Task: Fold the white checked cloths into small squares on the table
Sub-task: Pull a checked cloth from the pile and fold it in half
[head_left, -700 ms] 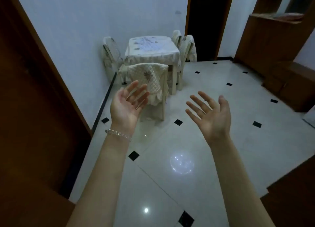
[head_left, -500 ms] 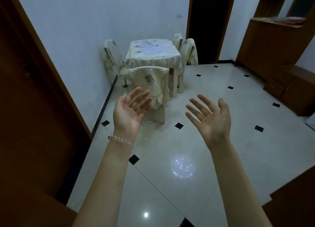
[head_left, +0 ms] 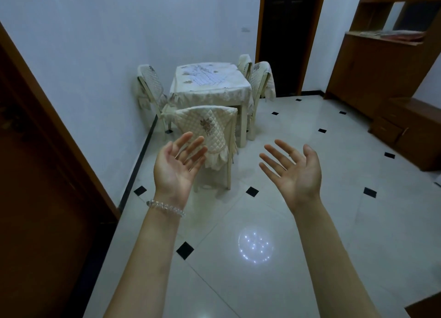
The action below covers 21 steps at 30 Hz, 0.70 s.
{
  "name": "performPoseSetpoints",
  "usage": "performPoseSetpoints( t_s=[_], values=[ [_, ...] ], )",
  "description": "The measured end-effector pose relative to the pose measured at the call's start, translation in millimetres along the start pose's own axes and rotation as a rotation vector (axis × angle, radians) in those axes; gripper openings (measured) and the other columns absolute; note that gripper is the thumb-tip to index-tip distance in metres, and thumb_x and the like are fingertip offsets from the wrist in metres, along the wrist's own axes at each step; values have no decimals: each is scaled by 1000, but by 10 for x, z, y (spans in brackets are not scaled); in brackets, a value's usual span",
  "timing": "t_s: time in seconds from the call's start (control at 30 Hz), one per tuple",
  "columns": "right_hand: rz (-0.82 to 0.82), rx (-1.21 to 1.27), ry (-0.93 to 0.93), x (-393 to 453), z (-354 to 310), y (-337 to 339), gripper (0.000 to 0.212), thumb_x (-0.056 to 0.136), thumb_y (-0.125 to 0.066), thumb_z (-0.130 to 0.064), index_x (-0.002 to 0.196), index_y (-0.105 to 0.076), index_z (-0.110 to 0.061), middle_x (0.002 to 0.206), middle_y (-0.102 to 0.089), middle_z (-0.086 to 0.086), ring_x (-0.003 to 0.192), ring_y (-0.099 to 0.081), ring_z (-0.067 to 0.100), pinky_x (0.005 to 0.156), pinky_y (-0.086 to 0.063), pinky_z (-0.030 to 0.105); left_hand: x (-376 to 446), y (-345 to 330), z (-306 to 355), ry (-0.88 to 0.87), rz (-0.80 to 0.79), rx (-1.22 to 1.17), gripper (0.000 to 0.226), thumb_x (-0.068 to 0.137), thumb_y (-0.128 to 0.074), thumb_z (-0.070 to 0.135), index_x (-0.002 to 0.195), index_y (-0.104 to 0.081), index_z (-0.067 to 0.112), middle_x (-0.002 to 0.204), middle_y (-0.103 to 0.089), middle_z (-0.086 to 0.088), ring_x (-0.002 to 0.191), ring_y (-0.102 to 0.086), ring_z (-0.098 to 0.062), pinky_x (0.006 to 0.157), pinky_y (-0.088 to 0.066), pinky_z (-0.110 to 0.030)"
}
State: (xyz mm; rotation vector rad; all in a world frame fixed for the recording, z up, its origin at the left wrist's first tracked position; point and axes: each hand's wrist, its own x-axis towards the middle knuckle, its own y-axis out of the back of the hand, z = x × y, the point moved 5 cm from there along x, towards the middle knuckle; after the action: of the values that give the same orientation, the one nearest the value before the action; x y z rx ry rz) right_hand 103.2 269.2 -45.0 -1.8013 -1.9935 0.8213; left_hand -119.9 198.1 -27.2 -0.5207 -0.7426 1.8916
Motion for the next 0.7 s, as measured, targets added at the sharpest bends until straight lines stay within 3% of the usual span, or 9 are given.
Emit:
performPoseSetpoints(
  t_s=[0.27,0.7],
  values=[
    [52,54,81,1216,-157,-541,54,101,-29,-44,122,-60,-5,113,-68,18,107,-65,35,96,-49,50,1530,-254,279,19,-93,-11,44,99,-29,33,118,-60,8,118,-65,-17,113,-60,-32,98,-46,-41],
    [162,46,50,3207,-185,-424,53,100,-30,-43,120,-61,-4,113,-68,19,107,-65,36,97,-48,49,3512,-598,-457,131,-52,-10,43,99,-29,32,115,-61,7,110,-68,-17,105,-64,-31,97,-46,-41]
  ],
)
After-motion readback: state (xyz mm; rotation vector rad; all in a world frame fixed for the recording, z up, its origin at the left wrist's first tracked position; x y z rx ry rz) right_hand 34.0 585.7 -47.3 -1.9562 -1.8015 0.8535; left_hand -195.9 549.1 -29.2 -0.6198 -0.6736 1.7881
